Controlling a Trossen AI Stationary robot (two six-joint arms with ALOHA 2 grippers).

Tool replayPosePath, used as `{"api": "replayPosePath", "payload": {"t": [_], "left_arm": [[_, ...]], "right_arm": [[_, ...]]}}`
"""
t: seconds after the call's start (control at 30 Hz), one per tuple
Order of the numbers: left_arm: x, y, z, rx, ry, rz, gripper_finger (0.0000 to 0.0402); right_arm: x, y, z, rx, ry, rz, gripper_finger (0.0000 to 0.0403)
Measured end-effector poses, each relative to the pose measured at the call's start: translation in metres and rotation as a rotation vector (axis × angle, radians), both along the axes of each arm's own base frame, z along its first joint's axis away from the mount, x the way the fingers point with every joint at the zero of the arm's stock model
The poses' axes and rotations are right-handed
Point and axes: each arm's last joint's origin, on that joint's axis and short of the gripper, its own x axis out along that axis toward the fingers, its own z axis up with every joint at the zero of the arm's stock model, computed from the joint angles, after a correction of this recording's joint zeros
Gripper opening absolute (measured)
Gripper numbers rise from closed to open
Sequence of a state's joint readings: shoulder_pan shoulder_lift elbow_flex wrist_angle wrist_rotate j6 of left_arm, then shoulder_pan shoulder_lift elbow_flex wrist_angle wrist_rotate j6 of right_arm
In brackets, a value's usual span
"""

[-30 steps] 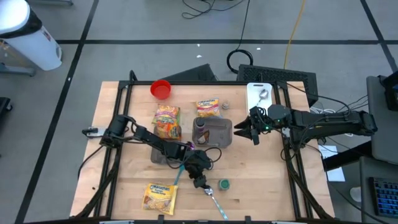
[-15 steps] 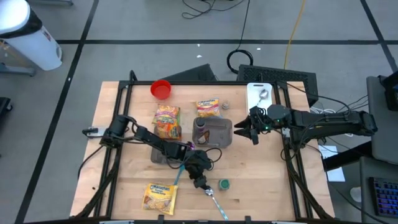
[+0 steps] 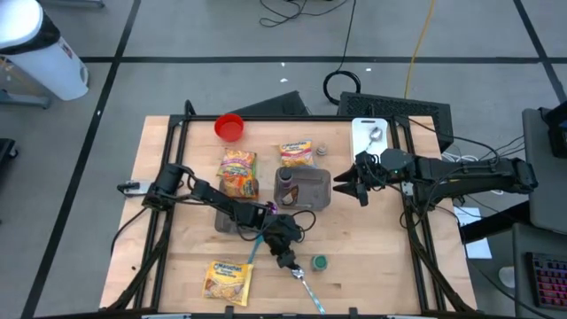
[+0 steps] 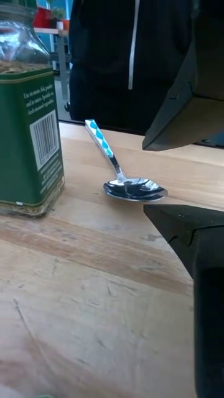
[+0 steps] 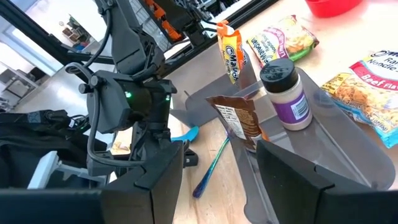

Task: Pick & Place Food Item
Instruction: Put the blue patterned spoon into the white bin

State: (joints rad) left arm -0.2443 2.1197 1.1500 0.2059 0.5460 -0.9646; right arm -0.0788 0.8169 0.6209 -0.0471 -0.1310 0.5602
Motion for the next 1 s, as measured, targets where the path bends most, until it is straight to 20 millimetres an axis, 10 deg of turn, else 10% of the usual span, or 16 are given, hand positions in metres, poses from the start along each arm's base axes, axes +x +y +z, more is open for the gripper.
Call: {"api": "replayPosePath", "payload": {"t": [1.0], "left_arm": [[-0.004, 0.001, -0.004, 0.017, 0.066, 0.016, 0.0156]], "right_arm": [[-0.001, 0.000, -0.025, 0.079, -0.022, -0.024, 0.0196]]}}
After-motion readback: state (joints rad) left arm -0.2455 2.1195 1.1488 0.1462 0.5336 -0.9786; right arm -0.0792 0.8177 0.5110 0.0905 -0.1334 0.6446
